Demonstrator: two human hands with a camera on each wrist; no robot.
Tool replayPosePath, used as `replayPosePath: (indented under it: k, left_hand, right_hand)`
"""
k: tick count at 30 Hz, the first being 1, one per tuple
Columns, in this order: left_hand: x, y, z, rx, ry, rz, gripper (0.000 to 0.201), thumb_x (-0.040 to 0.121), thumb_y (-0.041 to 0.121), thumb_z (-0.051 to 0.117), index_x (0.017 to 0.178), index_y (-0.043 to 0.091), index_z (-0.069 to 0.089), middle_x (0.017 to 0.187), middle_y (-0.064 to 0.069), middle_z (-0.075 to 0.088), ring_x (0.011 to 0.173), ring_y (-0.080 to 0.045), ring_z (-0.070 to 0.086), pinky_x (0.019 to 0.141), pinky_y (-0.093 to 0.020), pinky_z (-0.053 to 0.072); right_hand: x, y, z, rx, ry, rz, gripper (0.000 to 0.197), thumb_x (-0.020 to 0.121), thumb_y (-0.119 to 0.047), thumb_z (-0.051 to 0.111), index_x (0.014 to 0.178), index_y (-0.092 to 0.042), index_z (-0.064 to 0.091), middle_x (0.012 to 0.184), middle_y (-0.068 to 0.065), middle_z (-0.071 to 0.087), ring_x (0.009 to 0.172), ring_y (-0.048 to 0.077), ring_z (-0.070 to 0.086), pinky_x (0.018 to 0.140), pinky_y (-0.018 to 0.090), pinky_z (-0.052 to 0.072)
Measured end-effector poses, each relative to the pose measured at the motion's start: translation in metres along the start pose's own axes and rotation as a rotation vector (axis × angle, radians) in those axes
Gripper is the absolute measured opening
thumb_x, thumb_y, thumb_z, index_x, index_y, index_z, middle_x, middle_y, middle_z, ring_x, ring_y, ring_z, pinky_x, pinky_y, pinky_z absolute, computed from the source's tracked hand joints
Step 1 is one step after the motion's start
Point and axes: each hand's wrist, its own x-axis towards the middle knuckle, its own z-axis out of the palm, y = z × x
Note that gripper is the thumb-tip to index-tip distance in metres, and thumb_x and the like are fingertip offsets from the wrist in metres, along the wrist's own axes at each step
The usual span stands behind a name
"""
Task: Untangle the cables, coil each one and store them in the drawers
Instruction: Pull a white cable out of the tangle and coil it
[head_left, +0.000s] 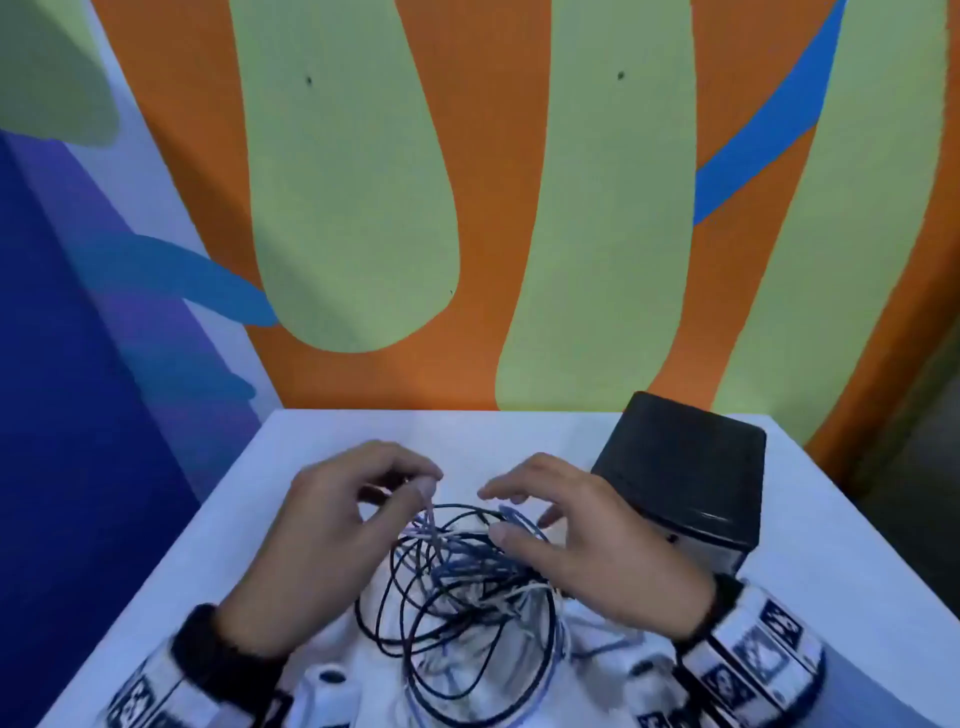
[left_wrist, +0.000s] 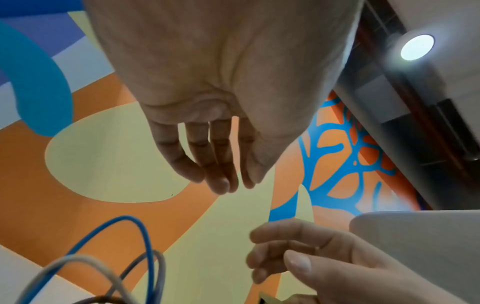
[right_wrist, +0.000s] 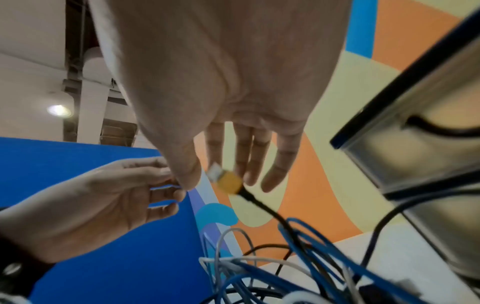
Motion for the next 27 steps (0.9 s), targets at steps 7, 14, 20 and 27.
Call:
replayPosePath:
  k: [7,14,20,27]
  left_hand:
    - [0.033,-0.061,0.031,0.073,0.010,-0.049,0.005,0.099,0.027,0.073,0.102,0.030,0.077,0.100,0.015,0.076,0.095,-0.003,0.069,0.084,-0.029,0.055]
    - [0.045,-0.096,0.059,0.212,-0.079,-0.045,0.007,0.098,0.037,0.071,0.097,0.032,0.076,0.101,0.014,0.074,0.094,-0.005,0.067,0.086,-0.032,0.053]
    - [0.055,-0.109,0.068,0.276,-0.119,0.033,0.017,0.099,0.043,0.070,0.098,0.028,0.079,0.099,0.014,0.073,0.095,-0.007,0.066,0.085,-0.029,0.050]
    - [0.087,-0.125,0.069,0.321,-0.149,0.111,0.021,0.100,0.051,0.067,0.098,0.032,0.076,0.096,0.016,0.074,0.085,0.001,0.066,0.072,-0.024,0.045]
  right_hand:
    - [0.025,0.028,0.045,-0.326,-0.219,0.153,0.088,0.074,-0.081,0.068,0.149,-0.052,0.032,0.140,-0.013,0.042,0.132,0.011,0.041,0.106,0.043,0.047]
    - [0.042,0.055,0.061,-0.547,-0.156,0.166,0.035,0.089,-0.058,0.069,0.118,-0.040,0.064,0.113,-0.003,0.052,0.115,0.022,0.049,0.091,0.042,0.049]
    - [0.053,0.079,0.058,-0.456,0.006,0.115,0.021,0.086,-0.053,0.075,0.094,-0.035,0.068,0.099,-0.014,0.059,0.096,0.015,0.057,0.081,0.037,0.048]
    - [0.062,0.103,0.049,-0.422,0.138,0.118,0.017,0.087,-0.047,0.076,0.085,-0.032,0.068,0.086,-0.014,0.061,0.084,0.014,0.059,0.075,0.039,0.052]
